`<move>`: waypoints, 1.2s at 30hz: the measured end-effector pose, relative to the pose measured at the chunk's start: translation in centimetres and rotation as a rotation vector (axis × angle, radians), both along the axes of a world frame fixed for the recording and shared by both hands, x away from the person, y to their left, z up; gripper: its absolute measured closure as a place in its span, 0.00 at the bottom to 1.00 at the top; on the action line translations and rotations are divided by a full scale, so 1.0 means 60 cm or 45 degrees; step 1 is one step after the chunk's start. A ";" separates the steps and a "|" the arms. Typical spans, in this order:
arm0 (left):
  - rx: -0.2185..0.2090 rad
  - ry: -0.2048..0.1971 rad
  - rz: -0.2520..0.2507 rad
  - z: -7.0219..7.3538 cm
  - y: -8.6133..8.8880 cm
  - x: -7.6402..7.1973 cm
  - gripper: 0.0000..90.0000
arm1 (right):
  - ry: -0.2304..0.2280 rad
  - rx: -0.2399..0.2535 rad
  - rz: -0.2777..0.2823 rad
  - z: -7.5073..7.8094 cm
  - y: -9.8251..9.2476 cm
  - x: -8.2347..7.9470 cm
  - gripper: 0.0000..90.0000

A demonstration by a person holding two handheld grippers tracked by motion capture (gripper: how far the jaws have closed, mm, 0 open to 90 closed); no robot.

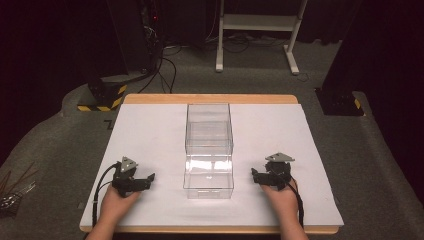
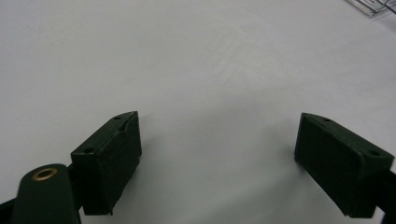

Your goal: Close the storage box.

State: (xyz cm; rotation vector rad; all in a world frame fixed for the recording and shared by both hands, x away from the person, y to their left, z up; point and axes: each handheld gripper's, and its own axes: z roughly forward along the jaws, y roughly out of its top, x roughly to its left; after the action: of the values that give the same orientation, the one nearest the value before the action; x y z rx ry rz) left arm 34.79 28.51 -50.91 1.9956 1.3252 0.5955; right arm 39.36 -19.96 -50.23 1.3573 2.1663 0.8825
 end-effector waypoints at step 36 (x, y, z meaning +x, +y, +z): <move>0.003 0.003 -0.003 0.000 0.000 0.000 0.16 | -0.157 0.125 0.173 0.049 0.027 -0.057 0.15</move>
State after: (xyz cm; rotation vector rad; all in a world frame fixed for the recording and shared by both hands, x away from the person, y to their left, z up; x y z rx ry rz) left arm 34.79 28.52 -50.90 2.0000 1.3240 0.5938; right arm 35.95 -18.34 -47.31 1.1774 2.1649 1.1077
